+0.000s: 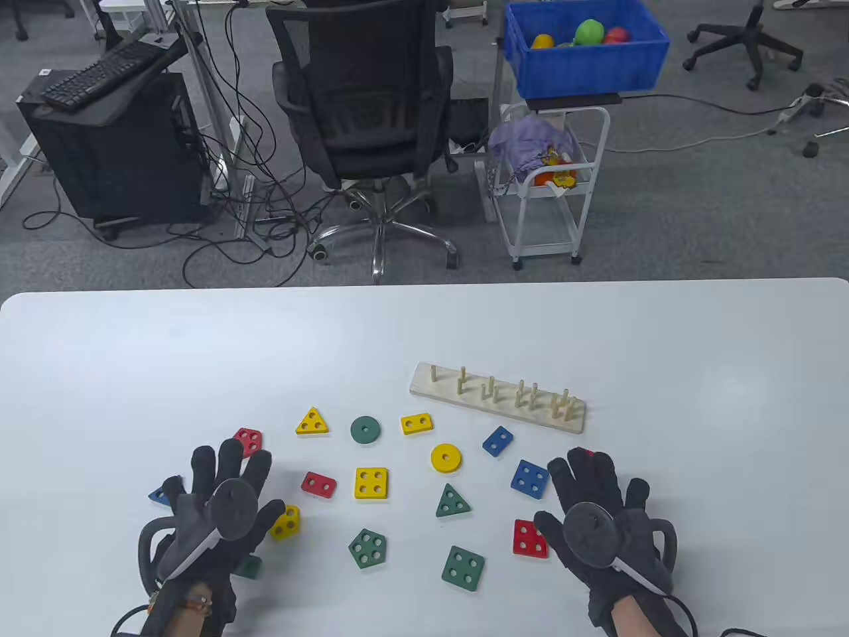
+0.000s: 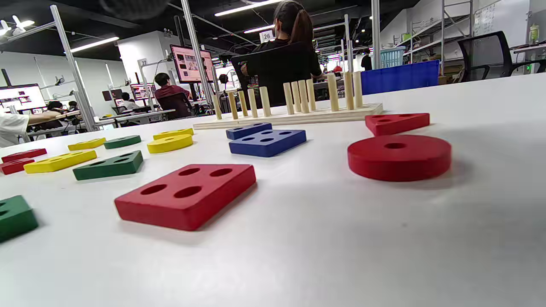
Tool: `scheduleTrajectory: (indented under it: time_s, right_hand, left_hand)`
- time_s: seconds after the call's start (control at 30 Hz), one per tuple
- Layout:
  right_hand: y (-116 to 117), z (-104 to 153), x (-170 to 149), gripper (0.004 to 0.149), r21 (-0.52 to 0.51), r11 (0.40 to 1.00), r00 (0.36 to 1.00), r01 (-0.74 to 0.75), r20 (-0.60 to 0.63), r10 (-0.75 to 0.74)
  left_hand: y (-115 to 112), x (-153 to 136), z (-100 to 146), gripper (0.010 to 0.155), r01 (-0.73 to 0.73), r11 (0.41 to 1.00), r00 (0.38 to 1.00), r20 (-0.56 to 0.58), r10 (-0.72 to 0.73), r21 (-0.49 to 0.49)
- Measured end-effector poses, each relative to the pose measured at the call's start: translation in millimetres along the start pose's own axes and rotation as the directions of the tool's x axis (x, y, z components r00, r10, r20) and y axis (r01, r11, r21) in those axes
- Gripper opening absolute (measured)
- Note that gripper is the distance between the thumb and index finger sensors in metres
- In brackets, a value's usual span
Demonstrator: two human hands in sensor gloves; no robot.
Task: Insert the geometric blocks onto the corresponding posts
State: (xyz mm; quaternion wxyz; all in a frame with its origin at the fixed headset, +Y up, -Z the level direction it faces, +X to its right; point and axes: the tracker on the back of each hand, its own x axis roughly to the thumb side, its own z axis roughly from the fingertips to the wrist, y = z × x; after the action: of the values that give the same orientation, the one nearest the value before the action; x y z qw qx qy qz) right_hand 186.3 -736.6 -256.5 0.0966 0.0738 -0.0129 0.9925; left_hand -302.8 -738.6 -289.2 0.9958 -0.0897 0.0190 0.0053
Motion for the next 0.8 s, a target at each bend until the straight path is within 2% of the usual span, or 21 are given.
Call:
scheduleTrajectory:
  time_s: [0.47,0.6,0.8]
  right_hand:
    - [-0.5,-1.9,-2.9,0.073,0.023,1.000,1.000,-0.012,-0.023,0.013]
    - [-5.1,-2.2,-13.9,0.072,0.004,1.000,0.997,0.015,-0.075,-0.015]
    - [-6.0,-8.7,-39.4,0.068,0.000,0.999,0.975,0.050,-0.215,-0.049]
  left_hand:
    - [2.1,0.4,0.6,0.075,-0.005,1.000,1.000,-0.012,0.005,-0.014]
    - [3.0,-0.7,0.2,0.075,-0.010,1.000,1.000,-0.019,0.010,-0.016]
    - [4.3,-1.7,-1.1,0.075,-0.019,1.000,1.000,-0.024,0.018,-0.022]
